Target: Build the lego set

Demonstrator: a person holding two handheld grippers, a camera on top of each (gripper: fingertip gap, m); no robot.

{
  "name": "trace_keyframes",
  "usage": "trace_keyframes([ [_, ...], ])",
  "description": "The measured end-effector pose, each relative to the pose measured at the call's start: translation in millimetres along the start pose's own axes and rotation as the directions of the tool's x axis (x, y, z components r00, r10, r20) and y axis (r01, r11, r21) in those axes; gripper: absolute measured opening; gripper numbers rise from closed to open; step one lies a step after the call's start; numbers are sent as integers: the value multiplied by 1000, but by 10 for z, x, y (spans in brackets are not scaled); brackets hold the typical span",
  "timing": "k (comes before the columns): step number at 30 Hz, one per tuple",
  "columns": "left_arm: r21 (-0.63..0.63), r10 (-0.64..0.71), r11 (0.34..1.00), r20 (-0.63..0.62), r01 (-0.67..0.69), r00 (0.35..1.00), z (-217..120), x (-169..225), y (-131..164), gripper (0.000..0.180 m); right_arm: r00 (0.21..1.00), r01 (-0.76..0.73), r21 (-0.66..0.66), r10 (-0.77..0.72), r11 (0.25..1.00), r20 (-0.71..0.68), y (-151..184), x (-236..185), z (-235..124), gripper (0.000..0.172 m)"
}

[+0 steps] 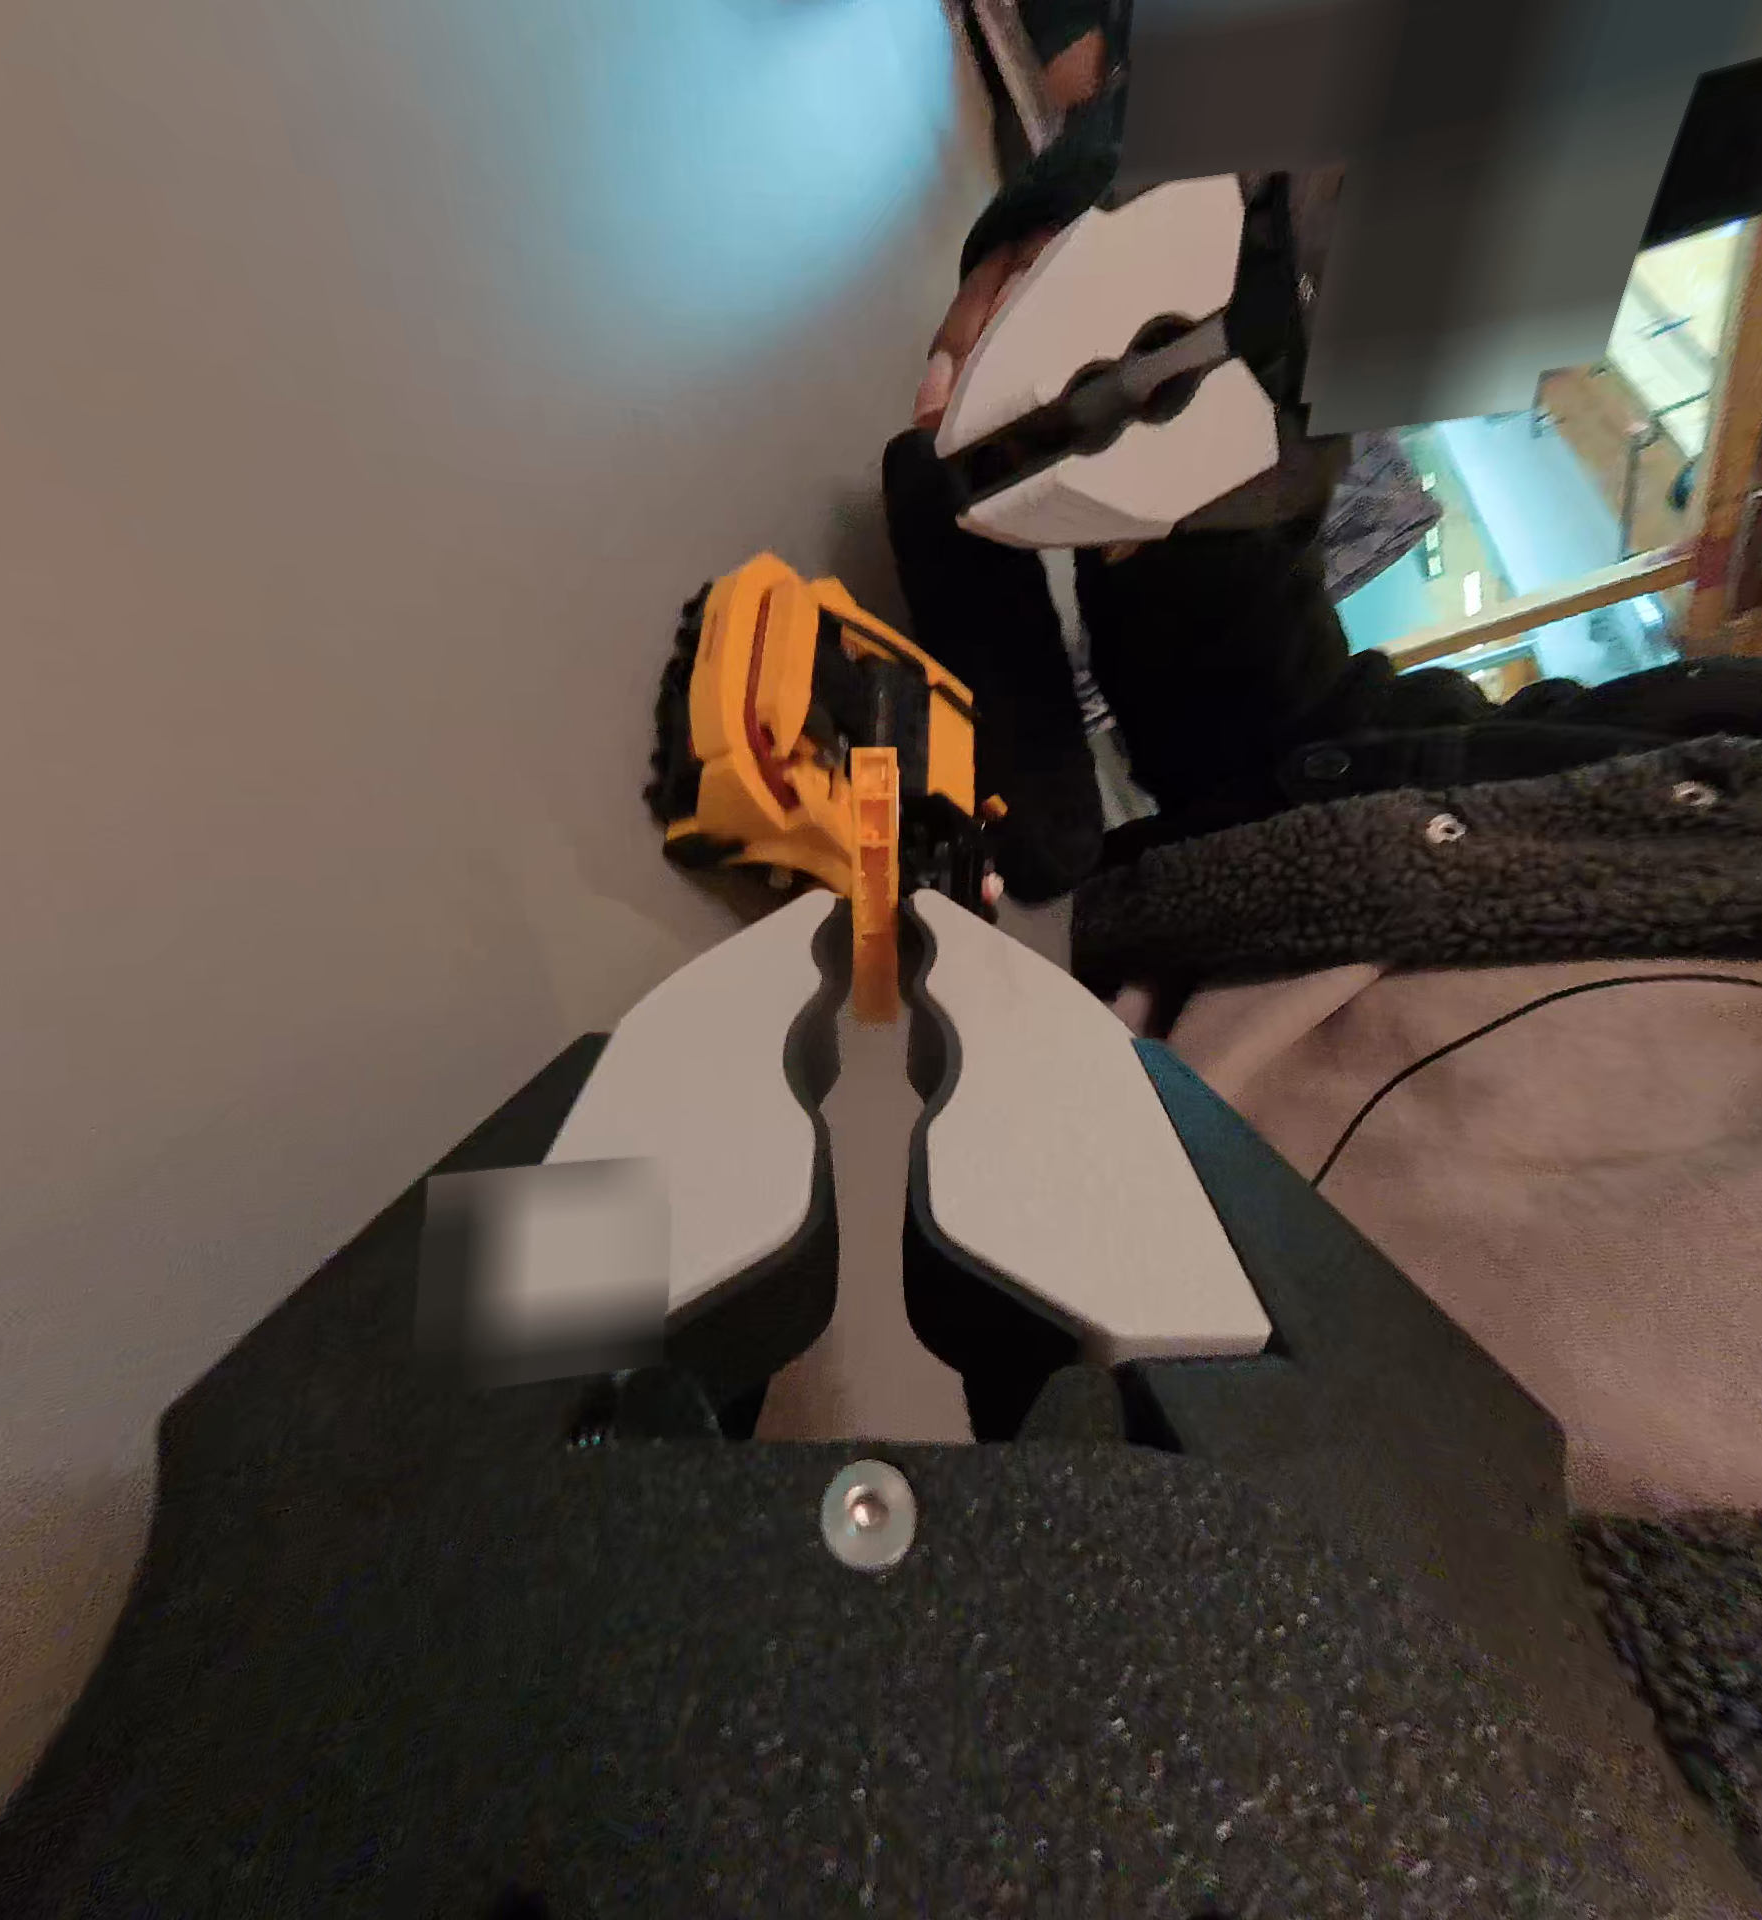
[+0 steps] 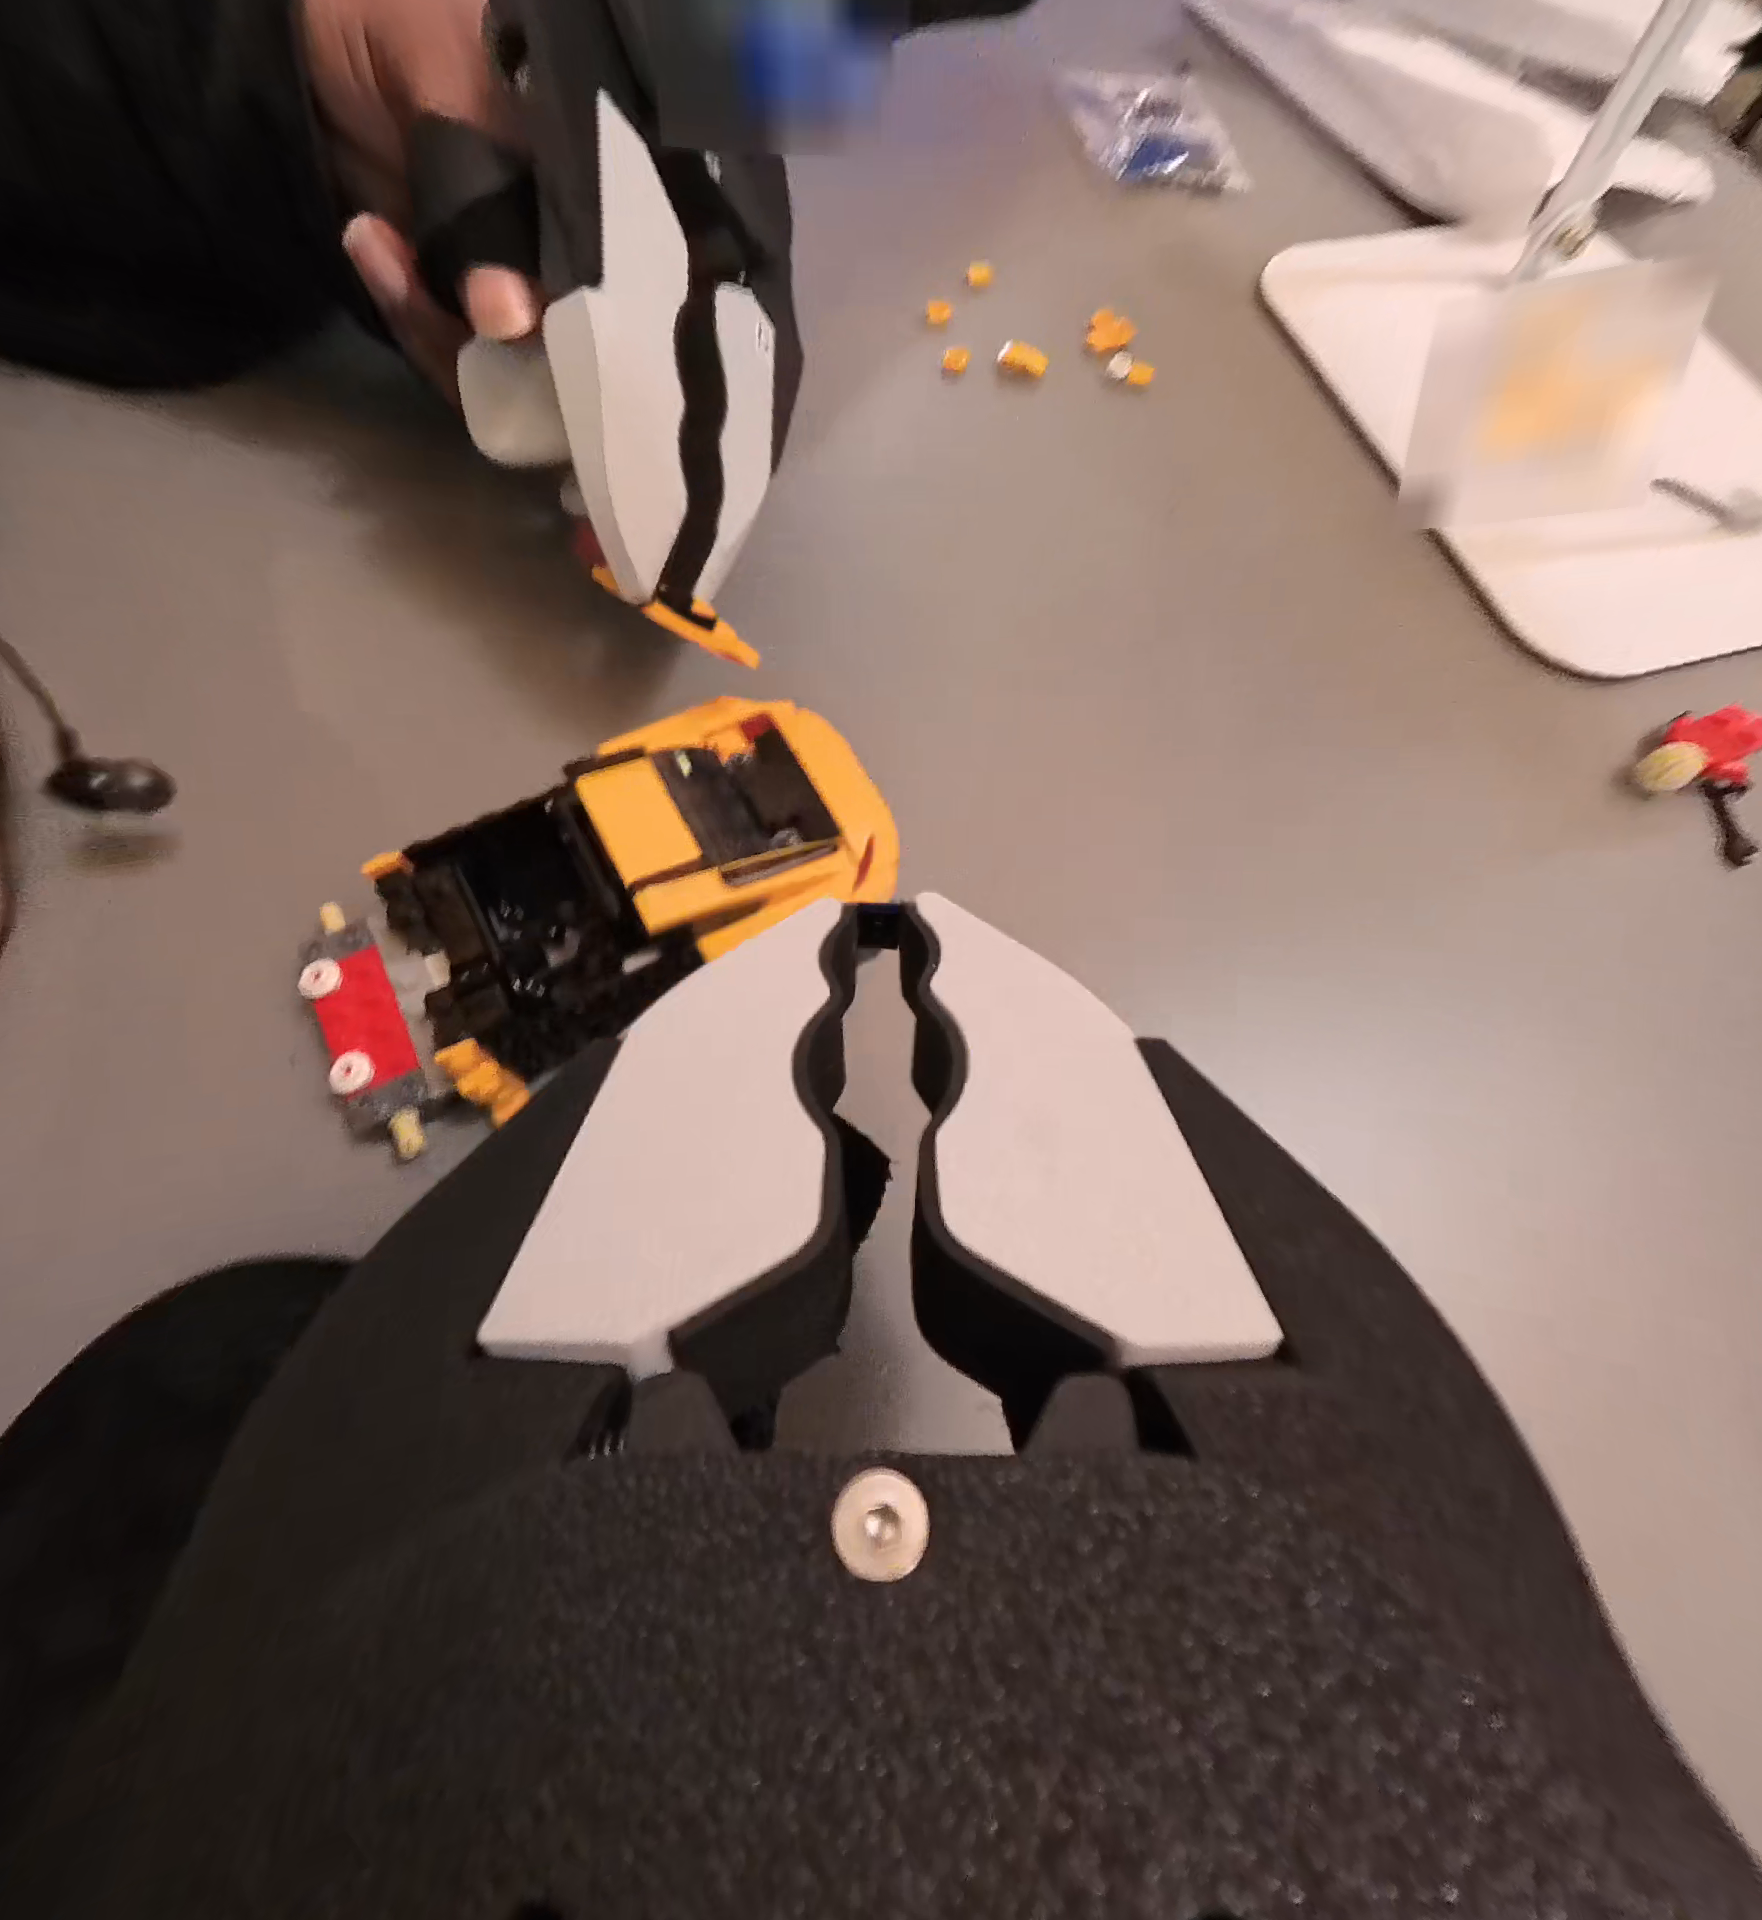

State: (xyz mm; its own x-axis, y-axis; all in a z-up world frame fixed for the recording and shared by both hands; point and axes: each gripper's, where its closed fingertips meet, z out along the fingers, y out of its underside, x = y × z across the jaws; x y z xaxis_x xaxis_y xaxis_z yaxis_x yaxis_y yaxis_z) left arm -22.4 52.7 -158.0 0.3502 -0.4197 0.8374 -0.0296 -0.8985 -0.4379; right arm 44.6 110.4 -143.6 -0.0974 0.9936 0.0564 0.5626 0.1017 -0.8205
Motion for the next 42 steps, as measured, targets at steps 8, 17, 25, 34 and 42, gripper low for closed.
trace_keyframes([
  [8,-94,68,994,155,-53,986,163,-36,163,8,987,86,-61,-76,994,145,188,-419,59,7],
  [17,-161,141,982,316,-94,938,160,-327,-29,8,986,110,-31,-105,993,129,54,-451,215,7],
  [25,-68,183,983,444,-170,877,-148,-655,-547,8,980,122,-11,-119,992,158,-143,-400,631,7],
  [34,-28,235,966,505,-256,830,-374,-232,-492,7,996,-61,143,49,988,81,-177,167,210,7],
  [42,-37,259,961,467,-274,845,30,-16,36,8,997,-37,166,26,986,68,-222,104,241,7],
])
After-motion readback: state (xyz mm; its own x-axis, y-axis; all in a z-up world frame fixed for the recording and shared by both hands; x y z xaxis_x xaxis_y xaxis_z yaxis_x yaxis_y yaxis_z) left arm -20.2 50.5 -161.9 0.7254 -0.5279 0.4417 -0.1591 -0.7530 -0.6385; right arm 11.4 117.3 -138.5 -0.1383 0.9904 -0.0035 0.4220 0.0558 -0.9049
